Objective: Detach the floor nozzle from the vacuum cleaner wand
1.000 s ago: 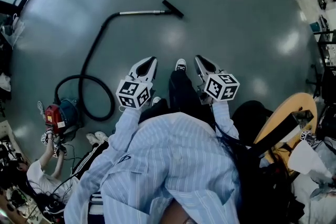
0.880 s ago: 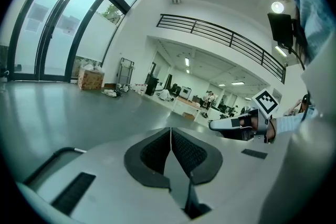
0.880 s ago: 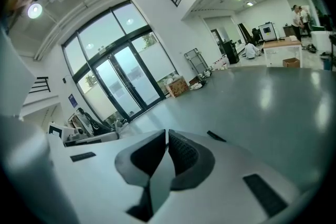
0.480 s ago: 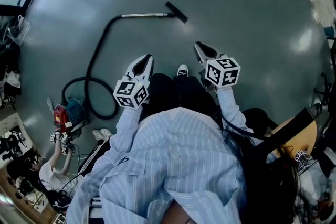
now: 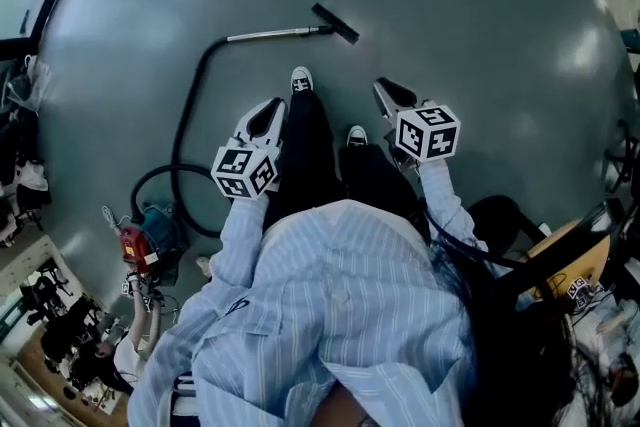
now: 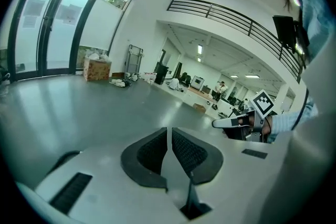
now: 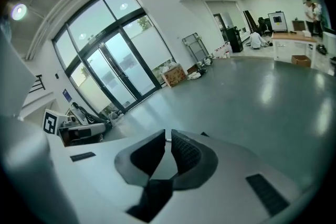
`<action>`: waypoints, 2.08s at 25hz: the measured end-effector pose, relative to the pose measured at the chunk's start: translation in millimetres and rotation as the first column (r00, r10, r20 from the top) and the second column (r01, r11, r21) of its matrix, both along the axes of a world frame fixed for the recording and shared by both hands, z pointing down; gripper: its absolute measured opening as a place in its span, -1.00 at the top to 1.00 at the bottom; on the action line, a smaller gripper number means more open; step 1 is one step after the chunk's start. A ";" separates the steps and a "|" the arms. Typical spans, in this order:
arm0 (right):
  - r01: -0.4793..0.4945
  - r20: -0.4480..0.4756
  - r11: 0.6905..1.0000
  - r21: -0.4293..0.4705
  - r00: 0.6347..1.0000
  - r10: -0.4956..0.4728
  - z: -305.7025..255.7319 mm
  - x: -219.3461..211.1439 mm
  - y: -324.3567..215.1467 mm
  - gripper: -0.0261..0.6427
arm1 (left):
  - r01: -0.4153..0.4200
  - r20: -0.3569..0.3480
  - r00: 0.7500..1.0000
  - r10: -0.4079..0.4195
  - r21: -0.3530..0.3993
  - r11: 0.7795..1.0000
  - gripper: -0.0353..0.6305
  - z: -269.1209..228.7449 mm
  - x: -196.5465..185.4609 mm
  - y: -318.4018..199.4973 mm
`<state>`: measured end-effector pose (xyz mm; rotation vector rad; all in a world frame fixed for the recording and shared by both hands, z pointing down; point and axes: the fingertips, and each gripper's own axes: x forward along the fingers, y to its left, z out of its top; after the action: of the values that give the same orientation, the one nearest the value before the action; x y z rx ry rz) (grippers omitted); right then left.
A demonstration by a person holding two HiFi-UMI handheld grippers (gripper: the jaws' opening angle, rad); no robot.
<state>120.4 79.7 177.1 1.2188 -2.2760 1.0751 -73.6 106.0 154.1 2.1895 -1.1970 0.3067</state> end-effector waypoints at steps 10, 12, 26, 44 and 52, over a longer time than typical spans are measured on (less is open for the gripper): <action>-0.013 -0.100 0.996 -0.089 0.995 0.004 57.5 -34.4 -115.4 0.81 | -0.299 0.063 0.951 0.302 -0.063 0.952 0.61 68.0 -35.3 -165.9; 0.006 -0.127 0.996 -0.094 0.992 -0.018 73.4 -42.3 -135.1 0.74 | -0.351 0.095 0.929 0.357 -0.075 0.933 0.61 89.7 -43.6 -189.4; 0.122 -0.255 0.977 -0.172 0.953 -0.164 282.3 -49.0 -215.2 0.43 | -0.514 0.236 0.783 0.575 -0.275 0.813 0.42 325.3 -41.4 -231.1; 0.242 -0.346 0.965 -0.105 0.900 -0.263 669.2 -6.9 -247.1 0.14 | -0.554 0.472 0.657 0.587 -0.225 0.801 0.24 709.3 -50.0 -275.5; 0.440 -0.486 0.888 -0.130 0.752 -0.444 776.1 -16.5 -278.4 0.11 | -0.596 0.530 0.603 0.597 -0.197 0.778 0.24 815.0 -57.7 -289.2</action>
<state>103.9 -198.7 953.2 0.7640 -1.9824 0.5045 -131.3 -183.3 969.1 2.5311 -0.6513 1.3329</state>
